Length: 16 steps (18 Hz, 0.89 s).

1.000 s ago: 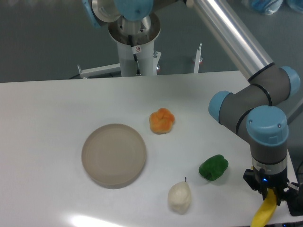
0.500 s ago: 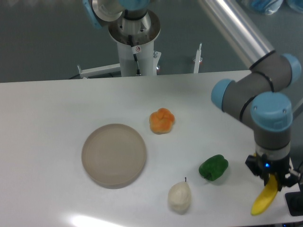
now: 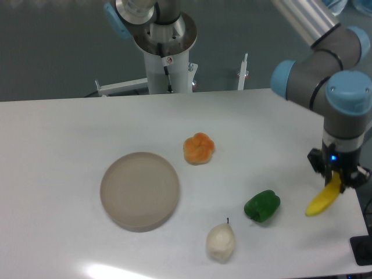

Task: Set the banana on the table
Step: 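Lift the yellow banana with the gripper and carry it toward the green pepper's side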

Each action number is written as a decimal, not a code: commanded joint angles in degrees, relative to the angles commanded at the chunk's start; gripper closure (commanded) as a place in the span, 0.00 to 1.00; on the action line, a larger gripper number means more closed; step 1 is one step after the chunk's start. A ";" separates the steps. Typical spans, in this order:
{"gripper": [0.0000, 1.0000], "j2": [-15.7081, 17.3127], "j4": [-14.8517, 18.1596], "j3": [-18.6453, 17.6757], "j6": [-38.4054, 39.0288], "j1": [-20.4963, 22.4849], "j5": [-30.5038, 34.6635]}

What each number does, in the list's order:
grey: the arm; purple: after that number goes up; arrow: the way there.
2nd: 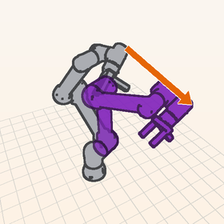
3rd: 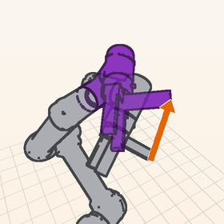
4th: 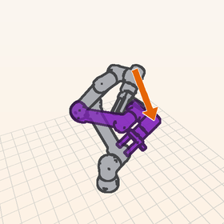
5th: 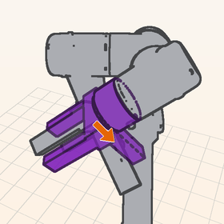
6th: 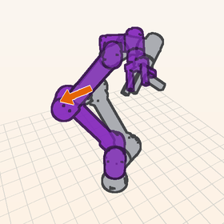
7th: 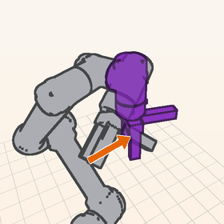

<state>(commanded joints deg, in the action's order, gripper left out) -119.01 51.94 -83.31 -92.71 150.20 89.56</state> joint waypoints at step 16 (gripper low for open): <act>0.73 3.08 -2.64 -18.64 11.75 -0.96 -1.06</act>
<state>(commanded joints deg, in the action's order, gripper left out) -115.92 49.31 -101.95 -80.96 149.24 88.50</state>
